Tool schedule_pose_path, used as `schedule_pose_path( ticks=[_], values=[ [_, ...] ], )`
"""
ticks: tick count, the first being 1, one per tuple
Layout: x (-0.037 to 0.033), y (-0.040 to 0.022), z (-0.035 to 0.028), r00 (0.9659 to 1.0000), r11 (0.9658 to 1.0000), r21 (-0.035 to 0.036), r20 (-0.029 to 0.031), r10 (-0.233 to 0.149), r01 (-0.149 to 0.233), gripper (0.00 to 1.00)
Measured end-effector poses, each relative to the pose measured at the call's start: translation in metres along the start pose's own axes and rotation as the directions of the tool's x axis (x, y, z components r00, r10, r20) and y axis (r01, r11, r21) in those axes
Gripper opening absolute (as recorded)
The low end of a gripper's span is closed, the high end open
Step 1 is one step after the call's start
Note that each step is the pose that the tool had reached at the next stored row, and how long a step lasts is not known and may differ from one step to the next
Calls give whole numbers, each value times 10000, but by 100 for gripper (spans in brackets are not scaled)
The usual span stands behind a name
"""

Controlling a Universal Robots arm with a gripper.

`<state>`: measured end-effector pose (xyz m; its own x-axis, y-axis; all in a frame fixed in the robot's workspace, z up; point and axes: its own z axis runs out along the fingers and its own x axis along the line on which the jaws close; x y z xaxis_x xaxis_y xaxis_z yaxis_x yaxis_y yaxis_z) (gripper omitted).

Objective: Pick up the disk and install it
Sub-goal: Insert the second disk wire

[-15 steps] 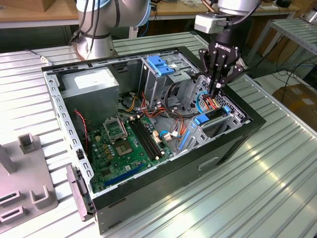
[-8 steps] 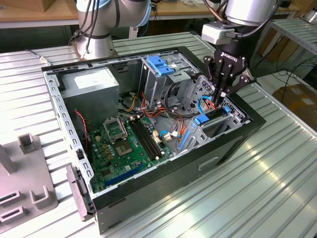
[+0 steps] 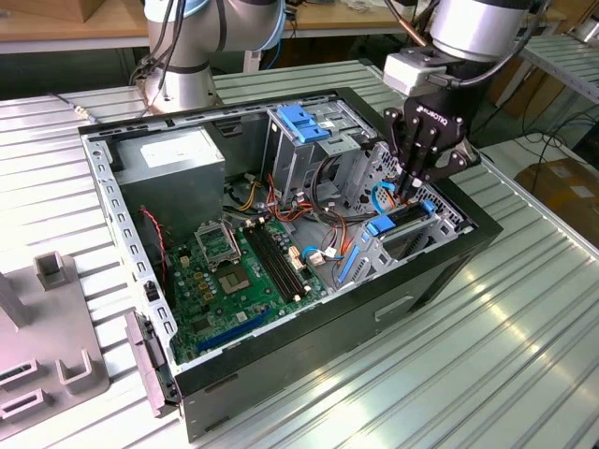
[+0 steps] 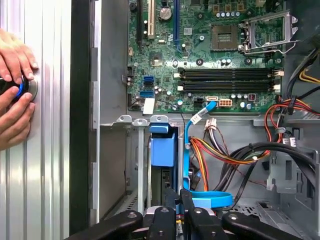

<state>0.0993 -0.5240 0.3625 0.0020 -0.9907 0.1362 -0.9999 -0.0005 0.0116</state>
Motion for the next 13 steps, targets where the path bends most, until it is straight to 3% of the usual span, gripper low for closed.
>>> schedule_pose_path(
  ticks=[2,3,4,5,6,7,9,11,13],
  values=[
    [68,3,19,9999,10000,5,109,-6,6,16],
    [103,6,30,9996,10000,6,268,-12,12,16],
    [121,7,36,9994,10000,7,344,-15,15,16],
    [155,8,48,9988,10000,8,487,-21,21,16],
    [174,8,55,9984,10000,9,564,-22,22,16],
    [182,8,59,9981,10000,9,609,-22,21,16],
    [182,8,59,9981,10000,9,612,-22,21,16],
    [200,9,63,9978,10000,9,665,-23,22,16],
    [220,10,67,9967,10000,10,809,-24,23,16]
  ],
)
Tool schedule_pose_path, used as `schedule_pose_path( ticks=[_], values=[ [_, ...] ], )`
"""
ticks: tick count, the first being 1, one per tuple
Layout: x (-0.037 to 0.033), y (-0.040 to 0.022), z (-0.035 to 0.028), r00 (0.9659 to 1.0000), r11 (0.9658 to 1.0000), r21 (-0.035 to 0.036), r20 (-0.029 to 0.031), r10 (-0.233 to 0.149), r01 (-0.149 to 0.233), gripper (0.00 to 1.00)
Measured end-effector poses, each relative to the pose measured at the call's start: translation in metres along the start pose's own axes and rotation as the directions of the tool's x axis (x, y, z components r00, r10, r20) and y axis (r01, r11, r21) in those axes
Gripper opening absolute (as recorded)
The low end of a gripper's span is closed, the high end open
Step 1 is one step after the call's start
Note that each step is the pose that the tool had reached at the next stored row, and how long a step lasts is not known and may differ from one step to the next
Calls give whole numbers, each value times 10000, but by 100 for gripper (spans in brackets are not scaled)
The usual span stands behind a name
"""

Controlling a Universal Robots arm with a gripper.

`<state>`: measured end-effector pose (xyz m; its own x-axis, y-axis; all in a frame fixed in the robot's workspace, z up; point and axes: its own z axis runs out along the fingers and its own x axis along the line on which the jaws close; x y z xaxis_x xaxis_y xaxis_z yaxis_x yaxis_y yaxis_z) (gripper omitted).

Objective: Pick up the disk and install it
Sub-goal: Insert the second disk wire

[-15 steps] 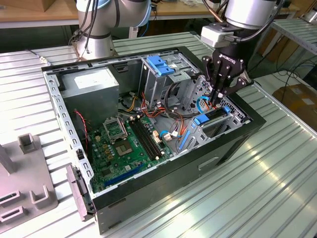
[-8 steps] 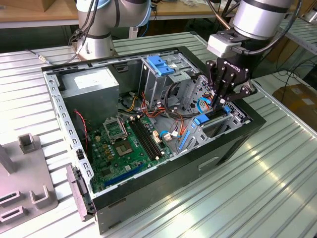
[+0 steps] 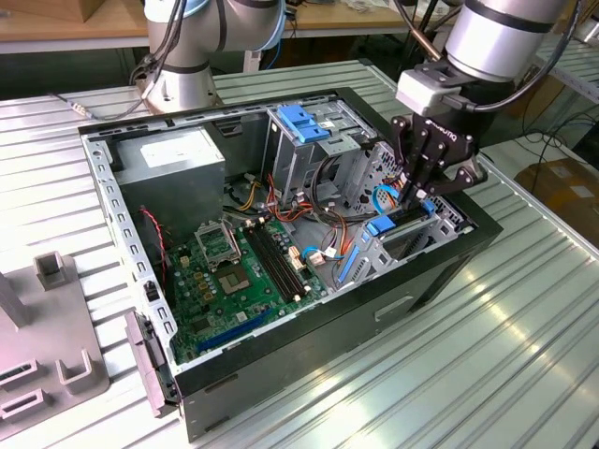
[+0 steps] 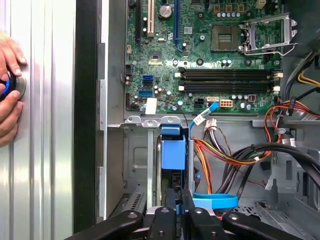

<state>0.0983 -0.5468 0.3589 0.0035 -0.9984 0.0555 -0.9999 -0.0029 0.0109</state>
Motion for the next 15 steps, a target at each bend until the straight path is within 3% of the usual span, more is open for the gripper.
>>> schedule_pose_path(
  ticks=[4,9,15],
  values=[
    [24,0,10,9996,10000,2,299,-3,3,16],
    [44,6,33,9994,10000,67,349,-6,4,16],
    [55,48,44,9988,9998,198,486,-32,22,16]
  ],
)
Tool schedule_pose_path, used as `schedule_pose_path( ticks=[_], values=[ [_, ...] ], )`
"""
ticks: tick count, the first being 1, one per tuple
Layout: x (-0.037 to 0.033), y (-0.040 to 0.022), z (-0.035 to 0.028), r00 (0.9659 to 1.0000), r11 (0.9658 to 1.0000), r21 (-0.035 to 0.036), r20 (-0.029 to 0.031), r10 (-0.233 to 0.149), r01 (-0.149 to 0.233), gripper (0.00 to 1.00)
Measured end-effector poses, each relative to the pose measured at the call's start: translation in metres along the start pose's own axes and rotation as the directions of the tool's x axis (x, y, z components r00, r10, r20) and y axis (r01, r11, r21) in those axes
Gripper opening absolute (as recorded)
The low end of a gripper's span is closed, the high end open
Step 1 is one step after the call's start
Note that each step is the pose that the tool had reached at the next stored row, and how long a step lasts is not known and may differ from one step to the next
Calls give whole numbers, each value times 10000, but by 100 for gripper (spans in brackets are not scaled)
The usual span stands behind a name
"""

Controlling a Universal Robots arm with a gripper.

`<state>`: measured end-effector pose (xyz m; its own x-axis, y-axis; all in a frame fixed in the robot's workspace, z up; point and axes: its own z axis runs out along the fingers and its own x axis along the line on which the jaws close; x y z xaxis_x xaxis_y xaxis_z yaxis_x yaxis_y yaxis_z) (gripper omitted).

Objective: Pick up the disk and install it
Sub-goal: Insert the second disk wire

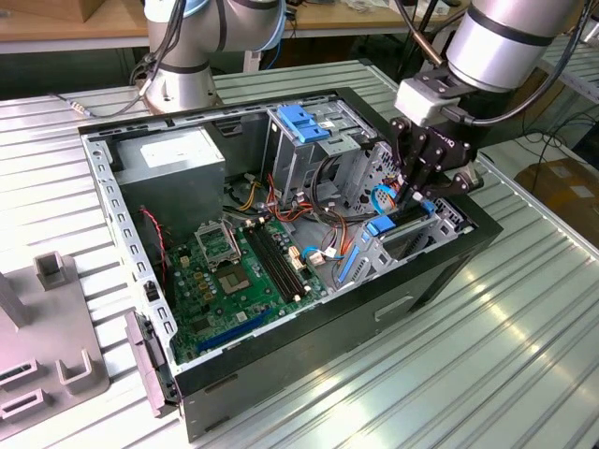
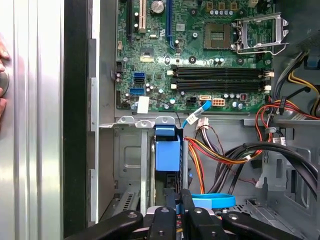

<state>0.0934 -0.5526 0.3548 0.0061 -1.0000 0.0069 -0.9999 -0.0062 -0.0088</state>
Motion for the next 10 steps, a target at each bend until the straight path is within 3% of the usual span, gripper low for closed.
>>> schedule_pose_path(
  ticks=[5,8,10],
  values=[
    [25,35,1,10000,9995,310,54,-24,22,16],
    [34,54,2,9999,9994,346,121,-41,36,16],
    [67,60,5,9996,9993,365,291,-43,32,16]
  ],
)
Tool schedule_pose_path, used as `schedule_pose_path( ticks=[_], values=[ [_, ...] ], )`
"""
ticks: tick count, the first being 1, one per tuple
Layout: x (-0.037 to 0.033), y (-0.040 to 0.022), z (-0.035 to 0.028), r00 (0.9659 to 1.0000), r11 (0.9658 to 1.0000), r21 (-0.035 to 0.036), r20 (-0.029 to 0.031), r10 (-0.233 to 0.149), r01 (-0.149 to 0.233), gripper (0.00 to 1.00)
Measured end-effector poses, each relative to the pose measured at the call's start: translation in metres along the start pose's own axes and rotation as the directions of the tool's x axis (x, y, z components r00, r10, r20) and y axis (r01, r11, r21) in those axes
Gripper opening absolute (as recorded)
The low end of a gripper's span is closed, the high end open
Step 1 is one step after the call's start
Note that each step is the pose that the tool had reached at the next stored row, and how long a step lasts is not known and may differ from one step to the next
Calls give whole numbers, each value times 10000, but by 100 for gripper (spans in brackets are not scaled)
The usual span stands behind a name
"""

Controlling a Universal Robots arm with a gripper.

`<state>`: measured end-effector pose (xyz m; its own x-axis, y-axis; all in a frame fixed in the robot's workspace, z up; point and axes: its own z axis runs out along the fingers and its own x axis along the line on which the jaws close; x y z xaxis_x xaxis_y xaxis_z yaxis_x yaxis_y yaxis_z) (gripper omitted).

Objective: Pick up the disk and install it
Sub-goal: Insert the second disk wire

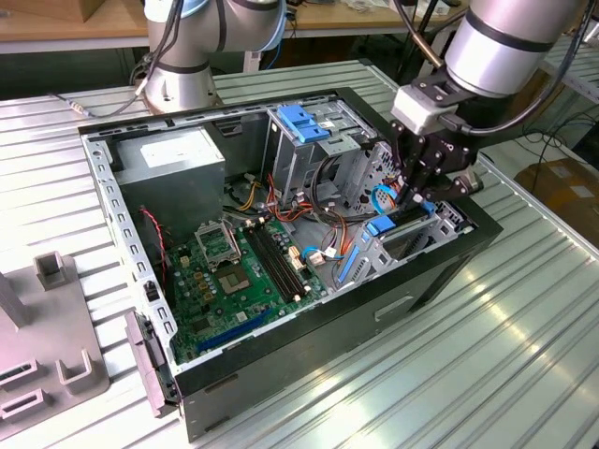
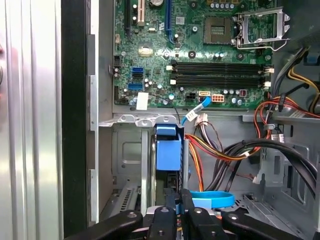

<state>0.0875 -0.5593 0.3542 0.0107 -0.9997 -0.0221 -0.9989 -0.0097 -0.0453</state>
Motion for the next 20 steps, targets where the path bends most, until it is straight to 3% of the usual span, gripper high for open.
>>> schedule_pose_path(
  ticks=[3,4,5,6,8,20],
  values=[
    [71,2,1,9996,10000,3,268,14,-14,16],
    [96,2,1,9992,10000,7,405,20,-20,16],
    [116,2,2,9981,10000,11,615,29,-30,16],
    [126,3,2,9972,10000,12,747,36,-37,16],
    [137,3,3,9963,10000,14,864,40,-42,16],
    [138,-9,20,9962,10000,12,865,40,-41,16]
  ],
)
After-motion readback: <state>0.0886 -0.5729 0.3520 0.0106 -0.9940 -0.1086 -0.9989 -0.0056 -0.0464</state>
